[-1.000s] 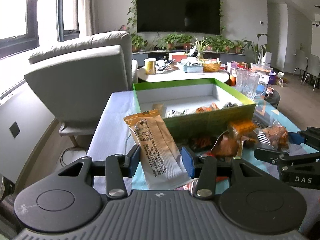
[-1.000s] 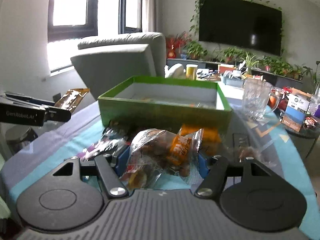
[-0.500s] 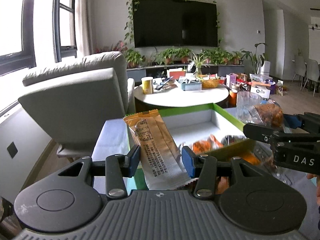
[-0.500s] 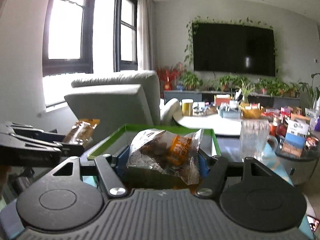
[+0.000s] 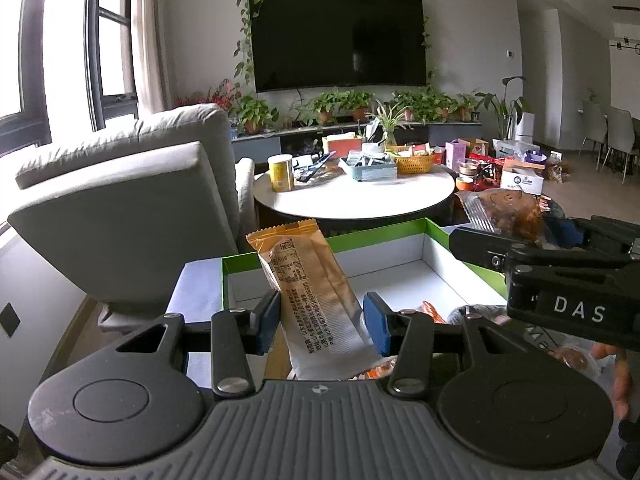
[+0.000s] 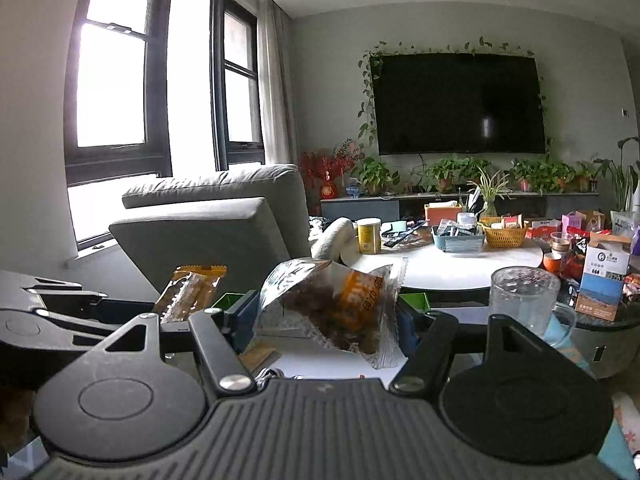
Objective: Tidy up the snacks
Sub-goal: 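Carry both snacks over the green box and open both tools to release them, then withdraw both open tools from the green box back to the snack pile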
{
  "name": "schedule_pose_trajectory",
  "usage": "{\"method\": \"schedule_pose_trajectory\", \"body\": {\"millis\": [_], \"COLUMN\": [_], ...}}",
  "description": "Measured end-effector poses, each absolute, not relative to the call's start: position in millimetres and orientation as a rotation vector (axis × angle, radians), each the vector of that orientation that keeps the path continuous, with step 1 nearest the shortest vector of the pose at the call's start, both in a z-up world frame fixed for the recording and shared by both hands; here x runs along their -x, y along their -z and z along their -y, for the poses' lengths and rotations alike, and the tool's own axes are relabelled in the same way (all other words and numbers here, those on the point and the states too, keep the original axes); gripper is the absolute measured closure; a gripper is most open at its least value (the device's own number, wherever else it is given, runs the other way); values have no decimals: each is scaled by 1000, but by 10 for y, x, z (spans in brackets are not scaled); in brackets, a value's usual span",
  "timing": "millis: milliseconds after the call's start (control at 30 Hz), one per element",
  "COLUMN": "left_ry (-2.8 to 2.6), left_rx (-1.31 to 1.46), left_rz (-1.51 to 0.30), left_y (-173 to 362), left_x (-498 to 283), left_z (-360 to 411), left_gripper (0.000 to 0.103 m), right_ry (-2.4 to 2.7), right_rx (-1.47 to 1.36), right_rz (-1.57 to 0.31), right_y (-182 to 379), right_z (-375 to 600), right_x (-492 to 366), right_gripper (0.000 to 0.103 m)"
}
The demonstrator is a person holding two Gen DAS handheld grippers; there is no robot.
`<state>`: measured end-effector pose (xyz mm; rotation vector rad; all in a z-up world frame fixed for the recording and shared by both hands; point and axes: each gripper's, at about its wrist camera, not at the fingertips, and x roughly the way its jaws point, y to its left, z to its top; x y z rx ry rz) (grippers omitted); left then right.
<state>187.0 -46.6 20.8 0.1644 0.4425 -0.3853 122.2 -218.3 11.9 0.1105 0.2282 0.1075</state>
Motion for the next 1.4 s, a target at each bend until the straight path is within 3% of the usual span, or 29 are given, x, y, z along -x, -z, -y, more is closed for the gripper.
{"method": "schedule_pose_trajectory", "body": {"millis": [600,1400], "left_ry": [370,371], "left_rx": [-163,-187], "left_rz": [-543,-515], "left_y": [129,-41], "left_x": [-2379,-1802], "left_z": [559,357], "left_gripper": [60,59], "right_ry": [-120,-110], "right_rx": [-119,-134], "right_rz": [-353,-379], "right_y": [165,114], "right_z": [2170,2182], "right_x": [-1653,-1359], "right_gripper": [34,32]}}
